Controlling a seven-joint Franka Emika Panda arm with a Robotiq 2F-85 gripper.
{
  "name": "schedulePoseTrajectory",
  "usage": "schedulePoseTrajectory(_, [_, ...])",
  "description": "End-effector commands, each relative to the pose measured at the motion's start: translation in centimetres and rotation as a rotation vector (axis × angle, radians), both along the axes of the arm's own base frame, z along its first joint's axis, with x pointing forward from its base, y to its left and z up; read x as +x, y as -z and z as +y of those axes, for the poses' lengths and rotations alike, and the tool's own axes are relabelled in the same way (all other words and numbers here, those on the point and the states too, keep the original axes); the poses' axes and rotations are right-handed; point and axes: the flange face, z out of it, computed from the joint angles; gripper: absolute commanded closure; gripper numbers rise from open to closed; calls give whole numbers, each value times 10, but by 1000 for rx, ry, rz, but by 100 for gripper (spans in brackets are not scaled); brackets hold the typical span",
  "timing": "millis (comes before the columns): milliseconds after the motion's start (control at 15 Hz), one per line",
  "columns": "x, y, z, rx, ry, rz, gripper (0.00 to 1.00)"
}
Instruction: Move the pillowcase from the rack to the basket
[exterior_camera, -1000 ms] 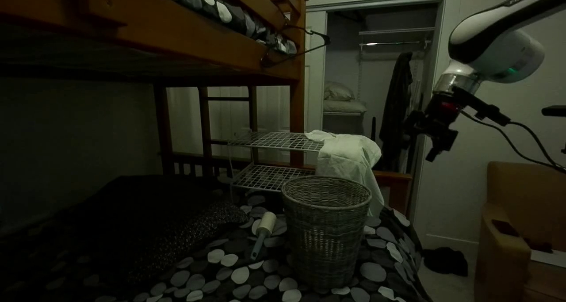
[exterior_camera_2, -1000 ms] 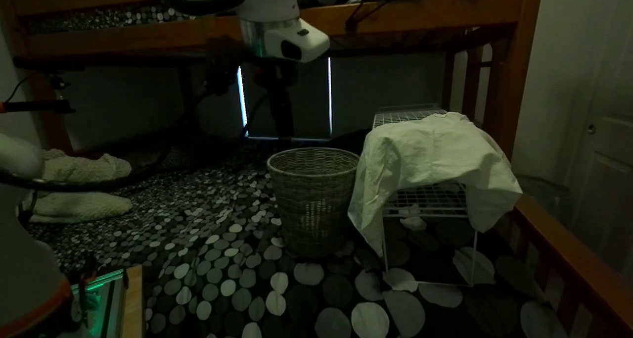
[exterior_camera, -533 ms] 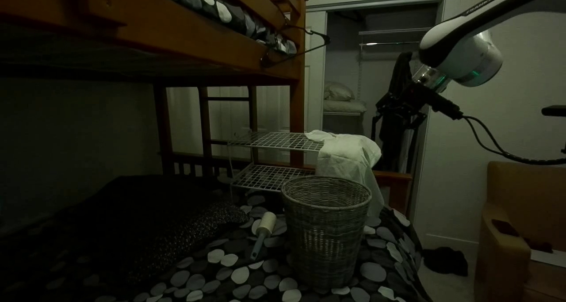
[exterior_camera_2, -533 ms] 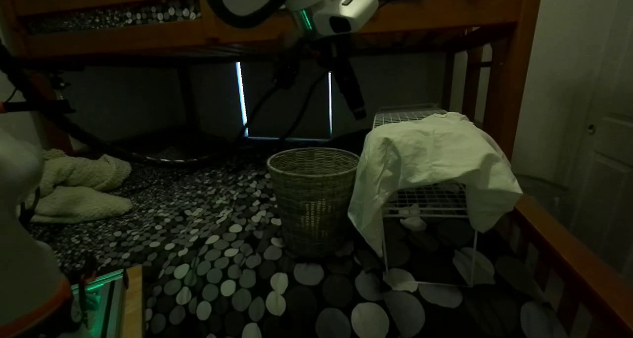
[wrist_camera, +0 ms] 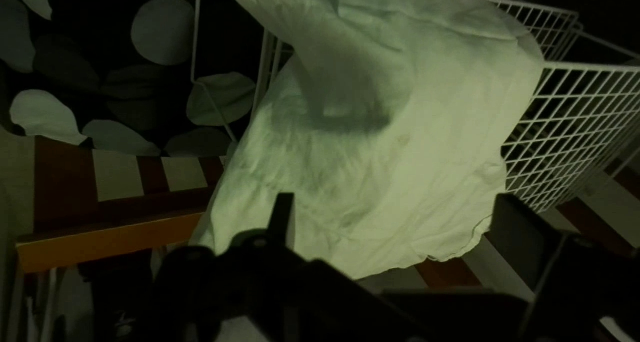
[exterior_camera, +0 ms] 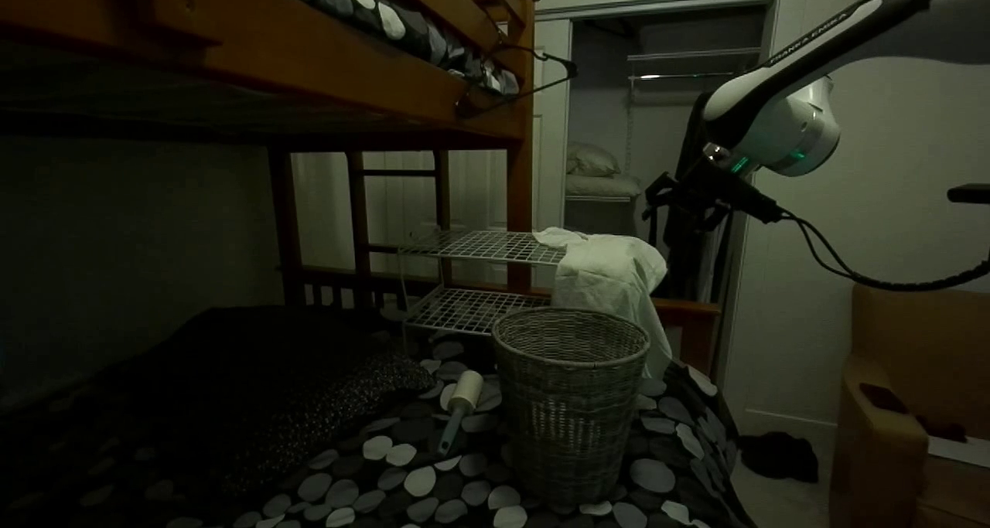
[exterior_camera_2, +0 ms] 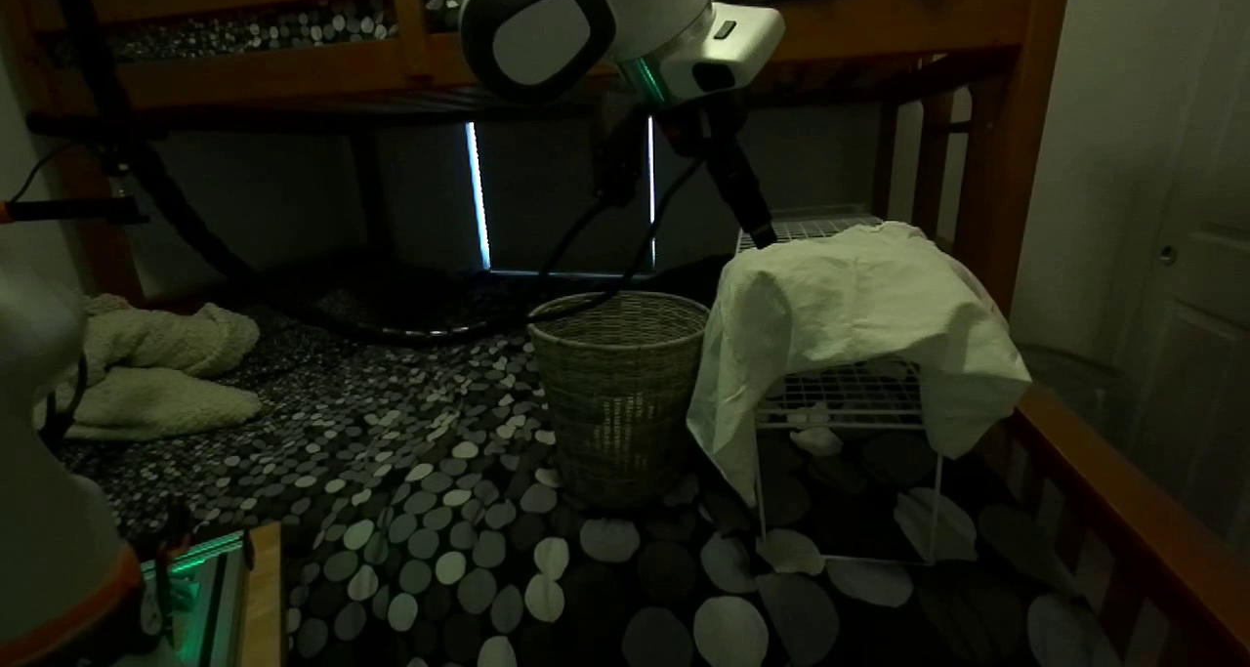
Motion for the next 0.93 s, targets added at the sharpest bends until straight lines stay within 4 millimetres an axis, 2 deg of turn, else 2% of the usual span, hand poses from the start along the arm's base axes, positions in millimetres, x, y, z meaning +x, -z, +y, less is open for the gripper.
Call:
schedulePoseTrajectory(0, [25,20,20,41,18,45,0])
schedulePoseTrajectory(200, [47,39,33,62,58,74,0])
schedulePoseTrajectory(400, [67,54,33,70,98,105,2])
schedulePoseTrajectory(467, [73,57,33,75,112,110,26])
schedulePoseTrajectory(533, [77,60,33,80,121,115,27])
schedulePoseTrajectory(600, [80,62,34,84,126,120,32])
schedulePoseTrajectory(867, [88,54,32,67,111,121,65])
